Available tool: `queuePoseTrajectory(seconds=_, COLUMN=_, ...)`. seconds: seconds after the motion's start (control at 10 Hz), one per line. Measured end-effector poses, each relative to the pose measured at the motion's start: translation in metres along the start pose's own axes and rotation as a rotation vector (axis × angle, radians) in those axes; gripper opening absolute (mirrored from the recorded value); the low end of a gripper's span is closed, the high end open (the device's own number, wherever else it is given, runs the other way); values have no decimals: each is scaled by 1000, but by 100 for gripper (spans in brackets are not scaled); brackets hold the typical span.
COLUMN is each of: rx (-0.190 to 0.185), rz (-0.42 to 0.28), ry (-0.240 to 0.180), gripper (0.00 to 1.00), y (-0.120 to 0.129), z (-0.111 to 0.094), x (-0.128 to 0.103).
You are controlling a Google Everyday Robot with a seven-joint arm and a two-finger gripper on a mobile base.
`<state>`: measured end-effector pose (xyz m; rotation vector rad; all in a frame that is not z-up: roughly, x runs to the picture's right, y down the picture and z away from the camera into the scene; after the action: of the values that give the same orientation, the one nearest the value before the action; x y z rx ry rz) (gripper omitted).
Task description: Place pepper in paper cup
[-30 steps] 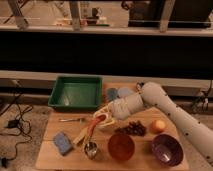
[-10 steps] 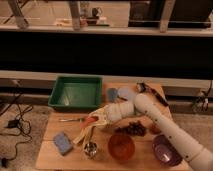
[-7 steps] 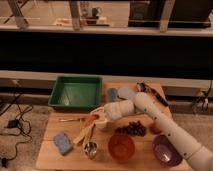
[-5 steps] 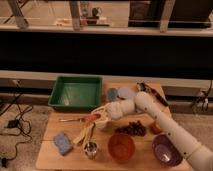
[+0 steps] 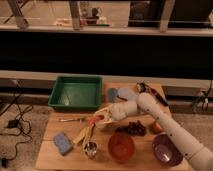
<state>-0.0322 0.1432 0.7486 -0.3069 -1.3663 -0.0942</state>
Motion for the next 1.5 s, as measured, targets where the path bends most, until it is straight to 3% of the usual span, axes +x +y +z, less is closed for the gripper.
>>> queuePoseTrajectory(seconds=0.5, rx=-8, rz=-33, ry=-3, gripper=0, y=-15, z=8, x=-1)
queuePoseTrajectory(seconds=1.1, rx=-7, rz=-39, ry=0, gripper=0, y=-15, z=6, x=-3)
queuePoseTrajectory(seconds=1.2, rx=-8, rz=-39, ry=0, gripper=5, y=-15, z=6, x=-3)
queuePoseTrajectory(seconds=1.5, rx=-7, rz=-39, ry=0, gripper=37, y=-15, z=6, x=-3)
